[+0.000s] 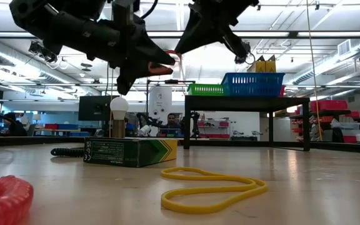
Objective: Pick & Place Office Desk Supplies
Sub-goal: Put the orange rubber band into the green bin
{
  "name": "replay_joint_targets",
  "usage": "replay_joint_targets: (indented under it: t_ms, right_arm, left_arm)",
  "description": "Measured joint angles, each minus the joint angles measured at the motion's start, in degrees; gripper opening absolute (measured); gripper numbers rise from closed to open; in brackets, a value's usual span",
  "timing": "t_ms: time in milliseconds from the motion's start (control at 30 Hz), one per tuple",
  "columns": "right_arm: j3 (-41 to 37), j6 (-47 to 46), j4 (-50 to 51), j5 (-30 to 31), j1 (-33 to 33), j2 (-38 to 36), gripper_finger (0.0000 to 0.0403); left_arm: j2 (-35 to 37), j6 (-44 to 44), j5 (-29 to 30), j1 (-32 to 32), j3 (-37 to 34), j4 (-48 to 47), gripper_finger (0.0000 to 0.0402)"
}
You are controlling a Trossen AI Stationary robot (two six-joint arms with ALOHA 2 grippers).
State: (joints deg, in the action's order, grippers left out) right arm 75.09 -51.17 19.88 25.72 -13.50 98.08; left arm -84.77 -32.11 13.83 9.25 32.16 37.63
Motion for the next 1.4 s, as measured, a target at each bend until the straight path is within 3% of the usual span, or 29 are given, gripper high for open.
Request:
replay_joint_targets:
  t_ms: [200,633,800,900,1000,1200,1400]
  right_arm:
    - [0.0,1.1,0.9,0.4,0.7,-0.5,0.0007]
    - [-0.1,-1.1,7.3,4.6,0.6,-3.5,0.0099]
    - [0.0,3.4,12.4,7.9,0.5,-8.8,0.0089]
    - [-0.2,7.8,16.1,9.9,0.5,-12.8,0.0051]
    - [-1.9,13.2,18.5,10.3,0.3,-17.3,0.001]
    - [-8.8,15.9,19.8,11.0,0.1,-28.1,0.001]
    - [-16.8,16.1,19.0,12.7,0.2,-38.9,0.001]
  left_arm:
    - [0.9,0.1,-1.8,0.6,0.0,-0.3,0.0012]
    - [6.9,-5.8,0.8,-4.1,-0.1,-7.6,0.0004]
    - [7.7,-8.4,-2.2,-9.6,1.8,-7.7,0.0004]
    - [7.5,-8.4,-6.0,-13.2,6.1,-9.7,0.0004]
    - [7.4,-4.1,-8.1,-17.0,12.6,-18.2,0.0004]
    - [6.5,1.1,-9.1,-26.6,24.8,-30.7,0.0004]
    - [-2.0,2.2,-13.5,-34.4,35.5,-32.6,0.0004]
